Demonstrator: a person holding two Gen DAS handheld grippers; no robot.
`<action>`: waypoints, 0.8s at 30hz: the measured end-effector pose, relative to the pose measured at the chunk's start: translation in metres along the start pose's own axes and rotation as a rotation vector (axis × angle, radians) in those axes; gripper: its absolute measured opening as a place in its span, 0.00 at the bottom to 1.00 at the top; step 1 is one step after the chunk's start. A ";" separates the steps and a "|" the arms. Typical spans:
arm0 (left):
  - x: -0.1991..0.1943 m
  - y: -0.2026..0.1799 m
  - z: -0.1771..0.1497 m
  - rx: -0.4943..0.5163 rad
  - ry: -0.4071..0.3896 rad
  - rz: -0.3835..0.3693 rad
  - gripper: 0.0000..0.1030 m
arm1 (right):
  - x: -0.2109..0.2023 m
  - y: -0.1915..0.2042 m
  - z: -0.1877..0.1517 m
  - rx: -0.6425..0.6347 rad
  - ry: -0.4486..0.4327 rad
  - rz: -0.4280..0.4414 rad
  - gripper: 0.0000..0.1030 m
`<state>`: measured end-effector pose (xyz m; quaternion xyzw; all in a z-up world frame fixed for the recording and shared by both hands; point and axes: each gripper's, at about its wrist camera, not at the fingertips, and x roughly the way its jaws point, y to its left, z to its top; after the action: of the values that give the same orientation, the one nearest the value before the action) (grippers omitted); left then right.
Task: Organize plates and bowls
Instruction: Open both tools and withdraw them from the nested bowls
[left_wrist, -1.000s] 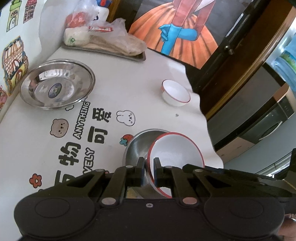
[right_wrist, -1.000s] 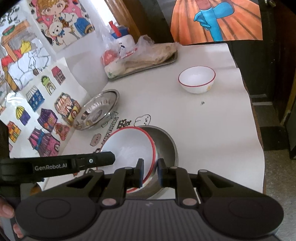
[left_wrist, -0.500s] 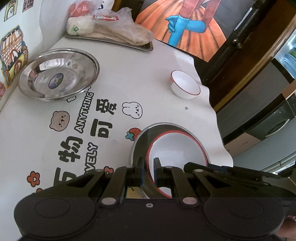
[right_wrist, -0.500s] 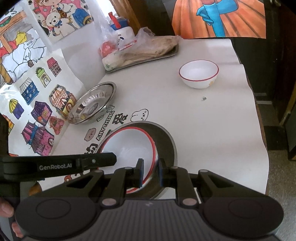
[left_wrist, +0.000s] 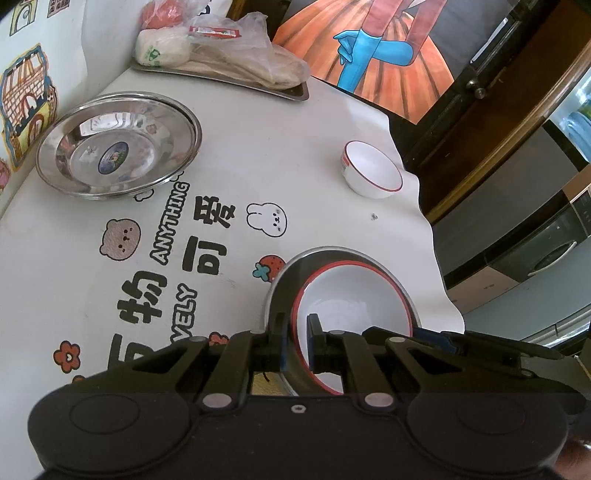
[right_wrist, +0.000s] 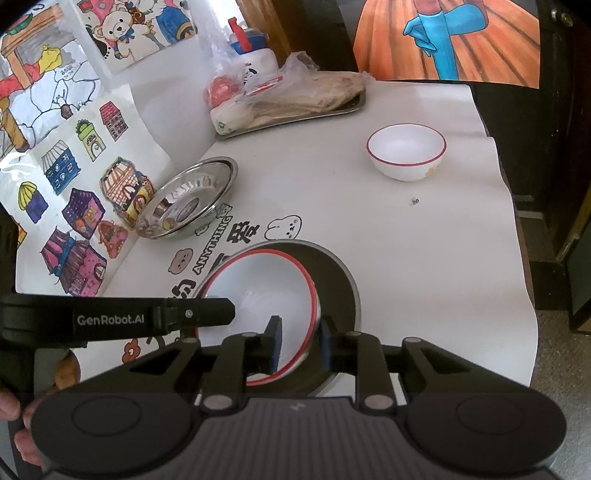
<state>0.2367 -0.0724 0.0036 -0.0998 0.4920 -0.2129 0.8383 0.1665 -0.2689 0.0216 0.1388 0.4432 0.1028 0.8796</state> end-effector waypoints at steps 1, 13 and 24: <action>0.000 0.000 0.000 -0.001 0.001 -0.002 0.10 | 0.000 0.000 0.000 -0.001 -0.001 0.001 0.28; -0.001 0.001 -0.001 -0.022 0.001 -0.010 0.11 | -0.007 -0.002 -0.002 0.003 -0.013 0.007 0.34; -0.018 0.006 0.004 -0.026 -0.056 -0.013 0.15 | -0.026 -0.007 0.004 0.008 -0.075 0.026 0.59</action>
<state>0.2346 -0.0593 0.0175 -0.1200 0.4703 -0.2088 0.8490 0.1552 -0.2840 0.0408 0.1520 0.4083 0.1070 0.8937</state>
